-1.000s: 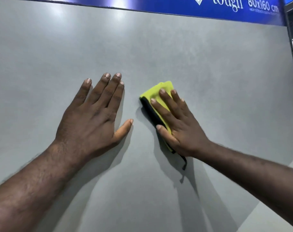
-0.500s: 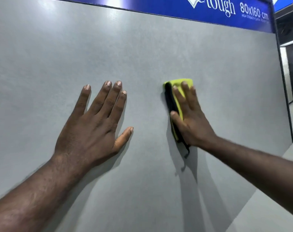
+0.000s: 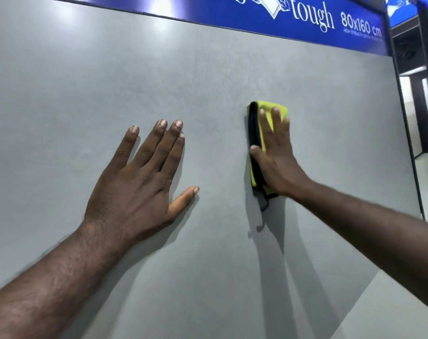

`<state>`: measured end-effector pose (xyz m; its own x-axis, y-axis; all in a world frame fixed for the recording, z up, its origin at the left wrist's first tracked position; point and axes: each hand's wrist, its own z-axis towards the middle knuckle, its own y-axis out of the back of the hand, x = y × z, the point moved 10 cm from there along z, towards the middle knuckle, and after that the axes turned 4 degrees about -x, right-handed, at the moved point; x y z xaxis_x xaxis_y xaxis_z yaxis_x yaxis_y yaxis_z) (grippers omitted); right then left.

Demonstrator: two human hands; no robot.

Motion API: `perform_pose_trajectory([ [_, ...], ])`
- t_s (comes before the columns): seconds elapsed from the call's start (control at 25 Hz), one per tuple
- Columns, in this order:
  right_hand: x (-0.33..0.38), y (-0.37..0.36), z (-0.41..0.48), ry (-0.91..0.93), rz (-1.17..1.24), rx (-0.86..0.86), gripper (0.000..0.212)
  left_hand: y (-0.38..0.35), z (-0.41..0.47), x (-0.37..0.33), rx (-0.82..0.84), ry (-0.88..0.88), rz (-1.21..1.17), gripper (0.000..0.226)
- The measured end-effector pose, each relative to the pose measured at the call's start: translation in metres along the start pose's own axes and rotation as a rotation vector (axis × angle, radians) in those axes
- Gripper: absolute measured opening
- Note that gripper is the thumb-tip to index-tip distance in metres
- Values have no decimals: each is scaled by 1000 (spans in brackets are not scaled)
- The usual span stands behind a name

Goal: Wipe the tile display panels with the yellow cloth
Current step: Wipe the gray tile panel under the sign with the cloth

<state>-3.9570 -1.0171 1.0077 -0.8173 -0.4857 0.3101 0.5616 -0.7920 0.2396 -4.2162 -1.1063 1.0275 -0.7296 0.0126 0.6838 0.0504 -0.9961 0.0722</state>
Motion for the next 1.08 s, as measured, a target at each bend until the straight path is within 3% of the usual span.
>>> perform_pose_trajectory([
  [0.12, -2, -5, -42, 255, -47, 109, 73, -10, 20, -18, 10, -3, 6, 92],
  [0.2, -45, 6, -17, 215, -83, 118, 73, -18, 40, -34, 16, -24, 2, 92],
  [0.32, -83, 23, 42, -9, 10, 31, 76, -29, 68, -55, 26, -17, 8, 92],
  [0.44, -72, 20, 7, 201, -24, 77, 75, -38, 93, -77, 23, -10, 7, 92],
  [0.52, -112, 25, -9, 269, -75, 110, 74, -47, 107, -96, 23, -15, 6, 92],
  [0.68, -176, 52, 62, -26, 19, -8, 77, -60, 133, -125, 35, 10, -7, 93],
  [0.88, -173, 40, -4, 255, -18, 72, 76, -77, 148, -173, 70, -24, -7, 94],
  [1.0, -222, 51, 44, 55, -25, -9, 76, -77, 147, -176, 67, -29, -11, 95],
  [1.08, -217, 60, 79, -42, 43, -69, 78, -77, 148, -177, 67, -41, -10, 95],
])
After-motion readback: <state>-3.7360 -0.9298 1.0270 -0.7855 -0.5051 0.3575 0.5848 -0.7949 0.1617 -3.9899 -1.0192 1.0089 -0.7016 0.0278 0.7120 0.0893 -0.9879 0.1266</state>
